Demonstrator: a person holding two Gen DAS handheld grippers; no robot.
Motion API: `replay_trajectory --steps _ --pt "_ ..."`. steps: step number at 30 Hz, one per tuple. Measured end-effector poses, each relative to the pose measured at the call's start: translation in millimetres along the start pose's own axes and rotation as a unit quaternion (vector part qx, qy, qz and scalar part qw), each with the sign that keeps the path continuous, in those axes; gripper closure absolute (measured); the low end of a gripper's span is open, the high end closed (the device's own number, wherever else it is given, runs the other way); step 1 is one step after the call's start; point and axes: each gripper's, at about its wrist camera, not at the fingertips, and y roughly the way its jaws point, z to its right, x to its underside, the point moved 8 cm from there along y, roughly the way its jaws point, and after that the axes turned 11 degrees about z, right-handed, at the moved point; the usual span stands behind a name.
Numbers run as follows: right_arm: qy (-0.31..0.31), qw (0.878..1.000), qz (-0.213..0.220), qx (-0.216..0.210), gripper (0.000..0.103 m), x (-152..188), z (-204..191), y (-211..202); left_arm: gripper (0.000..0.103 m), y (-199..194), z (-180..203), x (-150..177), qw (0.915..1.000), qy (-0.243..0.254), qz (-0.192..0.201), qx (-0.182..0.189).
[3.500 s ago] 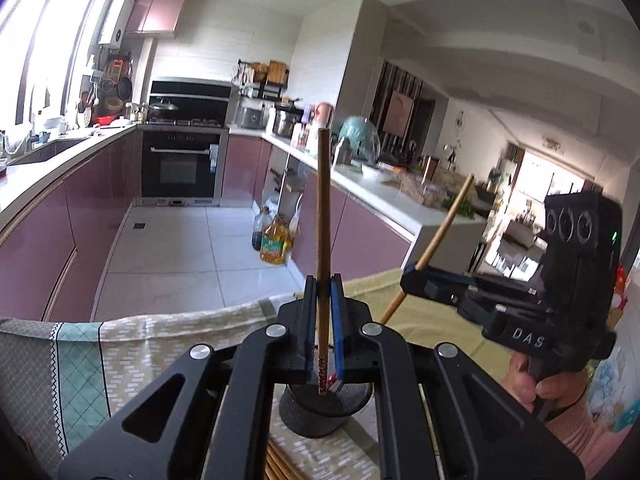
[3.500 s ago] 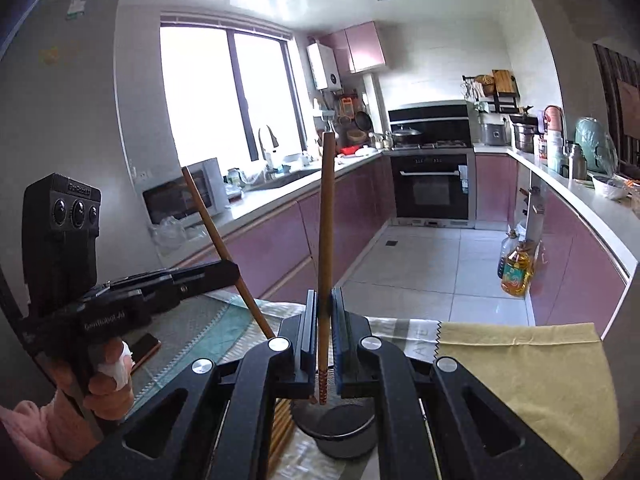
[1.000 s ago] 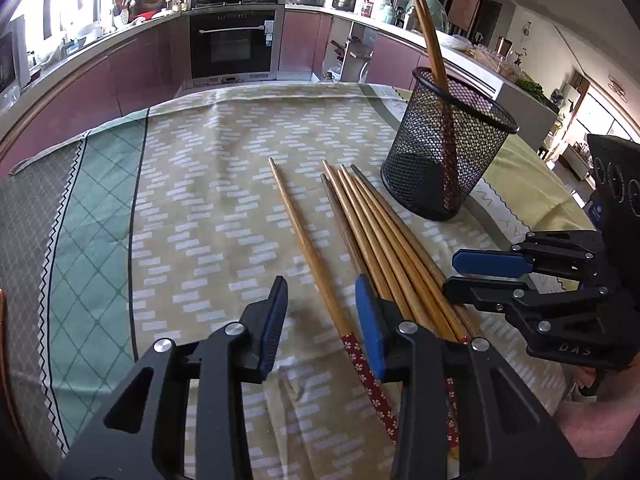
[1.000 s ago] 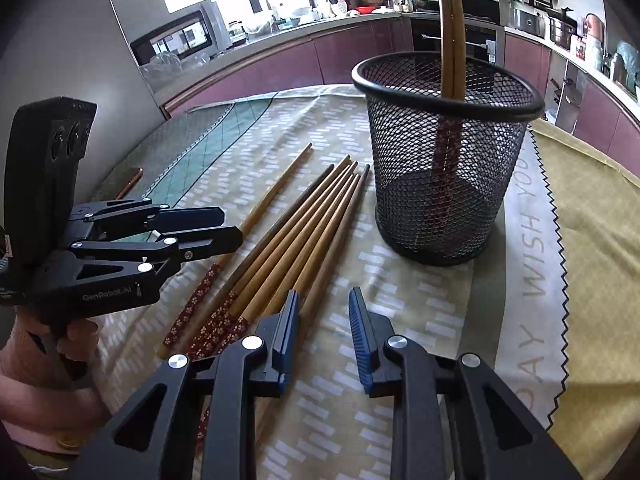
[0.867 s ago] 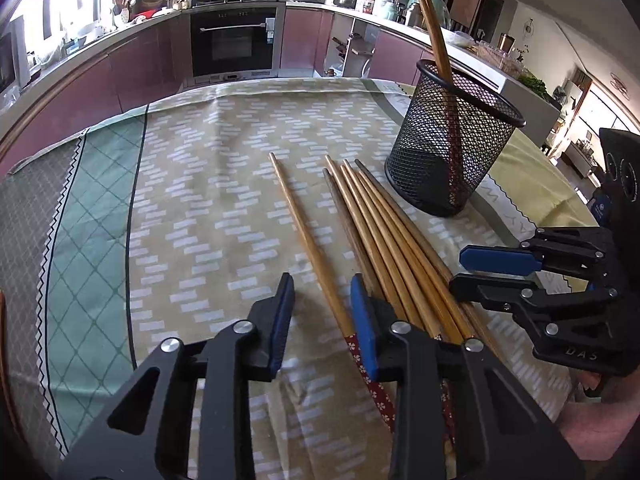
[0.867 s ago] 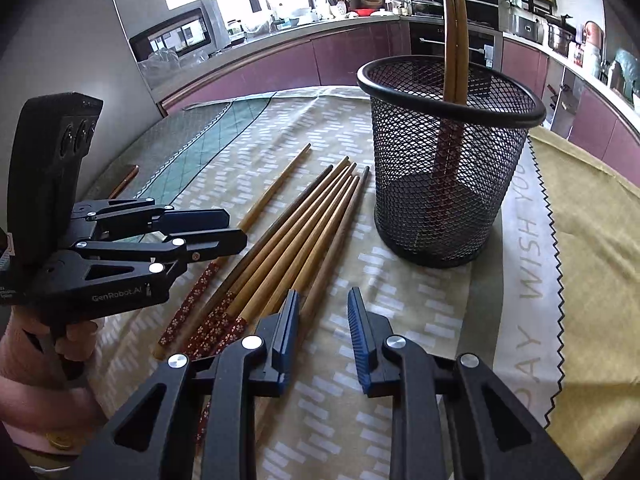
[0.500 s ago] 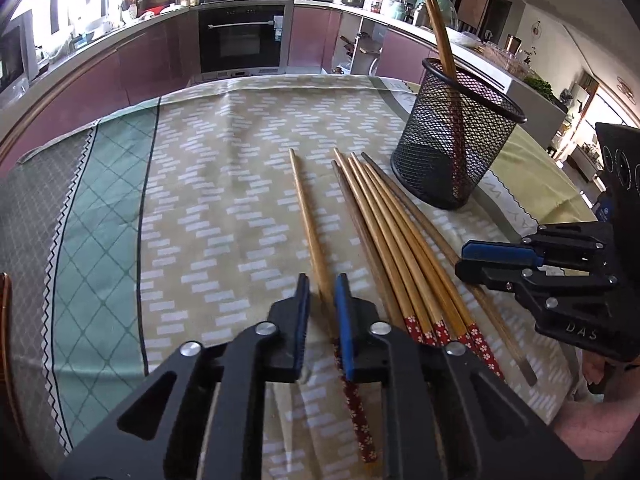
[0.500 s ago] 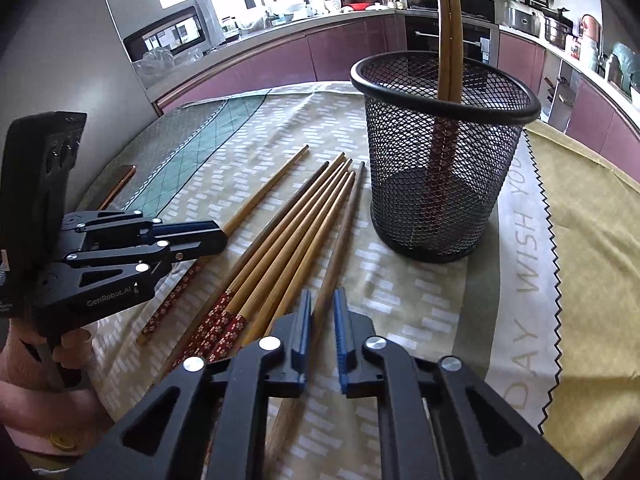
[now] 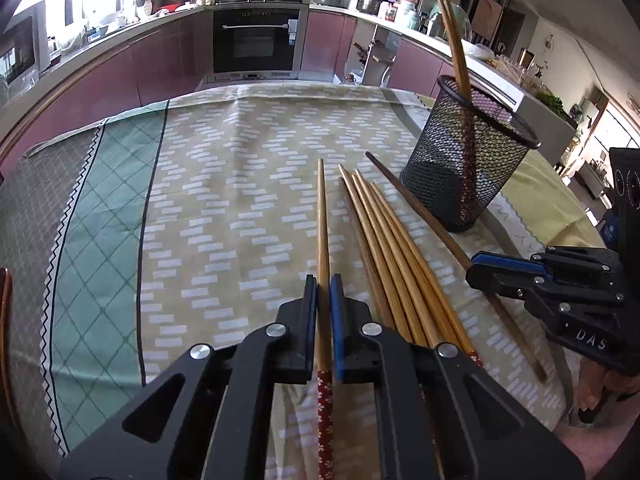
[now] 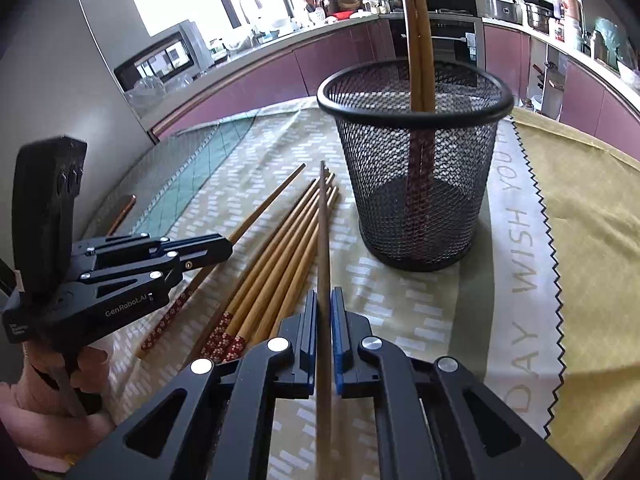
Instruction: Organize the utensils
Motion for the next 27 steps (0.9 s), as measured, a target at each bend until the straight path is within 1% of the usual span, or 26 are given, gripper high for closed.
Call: replay_trajectory --steps 2,4,7,9,14,19,22,26,27 --pt "0.003 1.0 0.006 -0.014 0.097 -3 -3 -4 0.096 -8 0 -1 0.9999 -0.004 0.008 0.009" --pt "0.002 0.999 0.01 -0.031 0.097 -4 -6 -9 0.096 -17 3 -1 0.9996 -0.01 0.011 0.026" --pt "-0.011 0.999 0.001 -0.049 0.097 -1 -14 -9 0.096 -23 11 5 0.9987 -0.012 0.003 0.049" --pt "-0.021 0.998 -0.009 -0.052 0.097 2 -18 -5 0.096 -24 17 12 0.9978 -0.014 -0.008 0.064" --pt "-0.037 0.998 -0.034 -0.039 0.097 8 -23 6 0.096 -18 20 26 0.9979 -0.002 -0.028 0.058" --pt "-0.05 0.997 -0.045 -0.025 0.097 9 -24 12 0.095 -10 18 23 0.9981 0.014 -0.035 0.05" --pt "-0.056 0.997 -0.046 -0.018 0.094 6 -22 15 0.093 -4 19 20 0.9975 0.021 -0.039 0.054" --pt "-0.044 0.997 -0.052 -0.032 0.094 3 -18 20 0.093 3 19 16 0.9971 0.022 -0.042 0.06" --pt "-0.041 0.997 -0.052 -0.035 0.097 2 -17 21 0.093 4 19 15 0.9972 0.022 -0.042 0.059"
